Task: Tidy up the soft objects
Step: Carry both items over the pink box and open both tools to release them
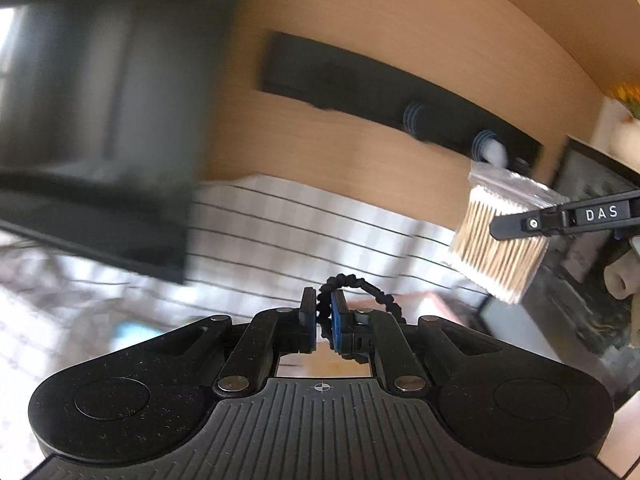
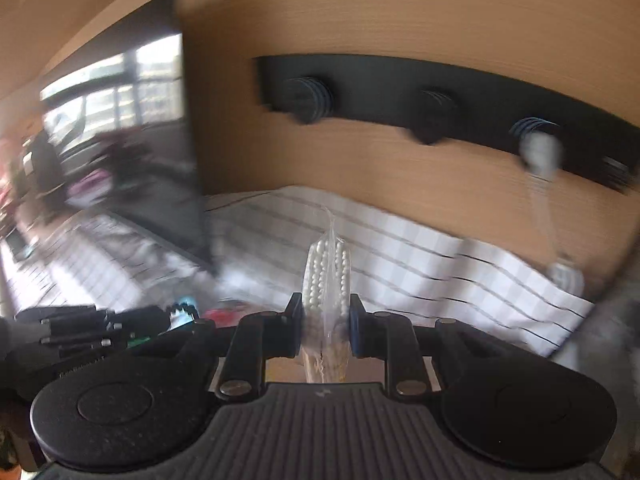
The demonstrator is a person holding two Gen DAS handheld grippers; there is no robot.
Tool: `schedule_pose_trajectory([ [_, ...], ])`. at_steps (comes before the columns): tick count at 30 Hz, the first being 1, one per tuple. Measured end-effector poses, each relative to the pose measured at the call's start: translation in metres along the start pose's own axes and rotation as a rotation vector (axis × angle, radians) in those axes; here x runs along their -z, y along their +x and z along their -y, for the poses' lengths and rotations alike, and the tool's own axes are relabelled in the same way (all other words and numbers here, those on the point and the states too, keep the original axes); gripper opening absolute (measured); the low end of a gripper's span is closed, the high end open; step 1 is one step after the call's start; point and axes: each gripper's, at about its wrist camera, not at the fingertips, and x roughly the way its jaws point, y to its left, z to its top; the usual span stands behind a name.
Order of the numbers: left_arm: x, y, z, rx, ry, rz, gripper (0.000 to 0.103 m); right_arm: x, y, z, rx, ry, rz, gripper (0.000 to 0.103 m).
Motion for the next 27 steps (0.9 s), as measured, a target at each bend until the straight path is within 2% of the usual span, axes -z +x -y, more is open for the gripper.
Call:
schedule_pose_trajectory([
  [6,0.009,0.062,0.051,0.105,0.040,-0.087,0.010,0.020,0.002,0.059,0.034,0.133,0.011,0.021],
  [9,0.011,0.091,0.067,0.129,0.033,-0.136,0.010,0.030,0.020,0.077,0.031,0.189,-0.002,0.021],
  [11,0.016,0.105,0.071,0.191,-0.018,-0.141,0.010,0.034,0.037,0.086,0.009,0.241,-0.017,0.021],
  [12,0.021,0.120,0.068,0.244,-0.069,-0.165,0.013,0.035,0.049,0.091,-0.017,0.272,-0.022,0.022],
  [13,0.023,0.133,0.066,0.266,-0.094,-0.215,0.014,0.035,0.060,0.094,-0.042,0.287,-0.027,0.025],
  [14,0.028,0.146,0.065,0.254,-0.109,-0.270,0.015,0.035,0.072,0.097,-0.061,0.301,-0.043,0.031],
  [15,0.034,0.156,0.063,0.224,-0.113,-0.293,0.016,0.039,0.086,0.101,-0.045,0.334,-0.069,0.045],
  [16,0.039,0.159,0.060,0.183,-0.111,-0.284,0.016,0.042,0.094,0.103,-0.013,0.360,-0.083,0.052],
  [18,0.042,0.155,0.052,0.136,-0.125,-0.248,0.016,0.052,0.104,0.108,0.017,0.385,-0.109,0.052],
  [21,0.035,0.135,0.039,0.104,-0.138,-0.204,0.016,0.066,0.105,0.112,0.042,0.388,-0.124,0.053],
  [24,0.027,0.102,0.033,0.076,-0.081,-0.175,0.016,0.080,0.094,0.107,0.073,0.365,-0.125,0.054],
  [27,0.033,0.060,0.015,-0.013,-0.036,-0.150,0.016,0.089,0.084,0.091,0.097,0.305,-0.118,0.058],
])
